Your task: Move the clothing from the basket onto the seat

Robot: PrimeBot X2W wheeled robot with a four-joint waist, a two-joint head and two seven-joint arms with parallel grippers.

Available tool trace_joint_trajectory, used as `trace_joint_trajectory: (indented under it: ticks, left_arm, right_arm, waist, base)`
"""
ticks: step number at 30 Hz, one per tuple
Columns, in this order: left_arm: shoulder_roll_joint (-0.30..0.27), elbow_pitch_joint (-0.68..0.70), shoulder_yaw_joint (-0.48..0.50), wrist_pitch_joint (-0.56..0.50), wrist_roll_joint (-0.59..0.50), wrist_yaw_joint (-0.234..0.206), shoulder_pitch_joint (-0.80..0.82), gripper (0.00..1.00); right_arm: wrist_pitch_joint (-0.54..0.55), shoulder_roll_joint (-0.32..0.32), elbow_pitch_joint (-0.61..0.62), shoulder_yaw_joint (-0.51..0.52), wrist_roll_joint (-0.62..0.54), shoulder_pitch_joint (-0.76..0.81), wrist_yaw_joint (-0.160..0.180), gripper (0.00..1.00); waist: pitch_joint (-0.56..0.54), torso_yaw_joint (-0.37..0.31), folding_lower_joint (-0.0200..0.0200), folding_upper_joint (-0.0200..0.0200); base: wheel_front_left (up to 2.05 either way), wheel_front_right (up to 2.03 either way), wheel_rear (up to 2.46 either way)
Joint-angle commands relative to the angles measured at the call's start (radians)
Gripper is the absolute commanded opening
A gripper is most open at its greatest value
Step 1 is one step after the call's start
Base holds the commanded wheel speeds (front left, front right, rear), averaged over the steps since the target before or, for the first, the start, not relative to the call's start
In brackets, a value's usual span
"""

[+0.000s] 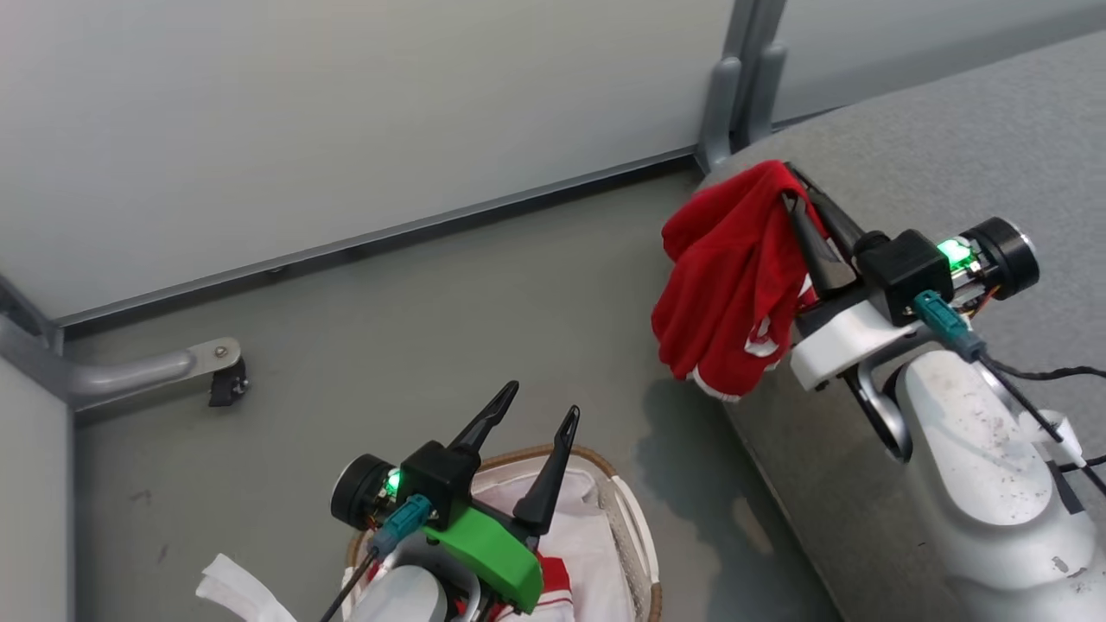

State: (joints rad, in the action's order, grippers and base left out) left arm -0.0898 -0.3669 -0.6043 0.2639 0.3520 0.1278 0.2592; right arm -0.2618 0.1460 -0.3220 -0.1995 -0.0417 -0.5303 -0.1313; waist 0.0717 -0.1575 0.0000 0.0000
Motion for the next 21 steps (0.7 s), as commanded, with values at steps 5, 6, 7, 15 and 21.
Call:
trace_joint_trajectory:
  ticks: [5,6,7,15,21]
  left_arm:
    - [-0.017,0.003,-0.009,0.001,-0.017,0.005,0.038,1.0]
    - [-0.019,0.002,-0.014,0.001,-0.017,0.005,0.044,1.0]
    - [-0.021,0.001,-0.017,0.001,-0.017,0.005,0.051,1.0]
    - [-0.045,0.001,-0.053,0.001,-0.01,0.005,0.086,1.0]
    - [-0.06,0.005,-0.069,0.001,-0.005,0.005,0.1,1.0]
  right_arm:
    - [-0.005,0.028,0.024,0.042,-0.007,-0.028,0.001,0.0]
    - [-0.005,0.031,0.027,0.049,-0.008,-0.03,0.001,0.0]
    - [-0.005,0.033,0.031,0.055,-0.009,-0.033,0.001,0.0]
    - [-0.005,0.02,0.054,0.093,-0.011,-0.027,0.001,0.0]
    - [-0.005,0.014,0.047,0.103,-0.02,-0.042,0.001,0.0]
  waist:
    - [0.102,-0.169,0.0,0.0]
    - [0.109,-0.184,0.0,0.0]
    - [0.118,-0.202,0.0,0.0]
    - [0.161,-0.298,0.0,0.0]
    - [0.186,-0.329,0.0,0.0]
  base:
    - [0.0,0.0,0.0]
    - [0.0,0.0,0.0]
    - [0.0,0.0,0.0]
    - [0.0,0.0,0.0]
    - [0.0,0.0,0.0]
